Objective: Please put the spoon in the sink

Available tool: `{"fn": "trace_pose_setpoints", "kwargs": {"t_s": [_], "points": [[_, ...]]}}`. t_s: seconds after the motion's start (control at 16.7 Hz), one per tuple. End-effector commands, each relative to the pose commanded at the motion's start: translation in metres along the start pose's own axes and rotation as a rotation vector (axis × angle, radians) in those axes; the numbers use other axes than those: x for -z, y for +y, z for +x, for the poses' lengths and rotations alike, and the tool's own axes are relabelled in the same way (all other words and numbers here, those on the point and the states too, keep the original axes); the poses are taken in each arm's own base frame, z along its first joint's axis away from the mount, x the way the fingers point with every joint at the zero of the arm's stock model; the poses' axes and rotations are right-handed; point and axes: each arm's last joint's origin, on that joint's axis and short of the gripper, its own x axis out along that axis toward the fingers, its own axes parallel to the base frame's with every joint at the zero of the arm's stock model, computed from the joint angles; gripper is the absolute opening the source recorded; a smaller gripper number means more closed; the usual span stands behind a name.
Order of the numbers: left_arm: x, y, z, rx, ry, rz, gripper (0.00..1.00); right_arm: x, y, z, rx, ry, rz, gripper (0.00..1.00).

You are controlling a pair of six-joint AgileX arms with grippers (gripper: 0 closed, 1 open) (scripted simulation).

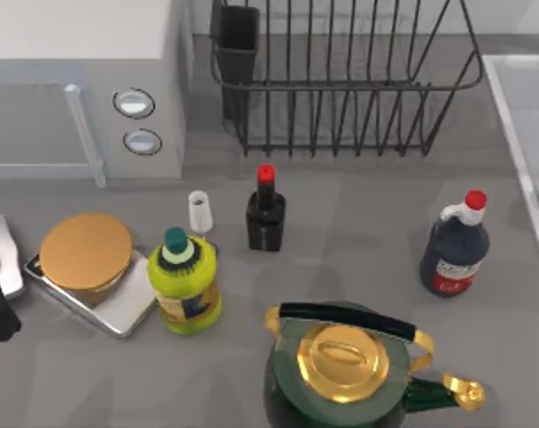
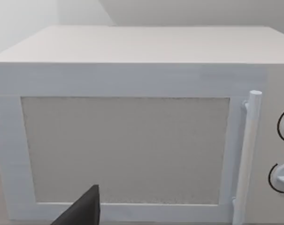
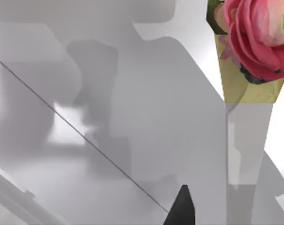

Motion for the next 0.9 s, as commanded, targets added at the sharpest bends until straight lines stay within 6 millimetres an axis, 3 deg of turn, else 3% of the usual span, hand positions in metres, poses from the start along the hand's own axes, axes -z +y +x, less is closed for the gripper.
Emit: {"fn": "trace_pose_setpoints", "kwargs": {"t_s": [0.18, 0.9], "points": [[0.0, 0.0, 0.0, 0.0, 0.0, 0.0, 1.0, 0.0, 0.0, 0.0, 0.0, 0.0, 0.0, 0.0], [0.0, 0.0, 0.0, 0.0, 0.0, 0.0, 1.0, 0.0, 0.0, 0.0, 0.0, 0.0, 0.0, 0.9]]}}
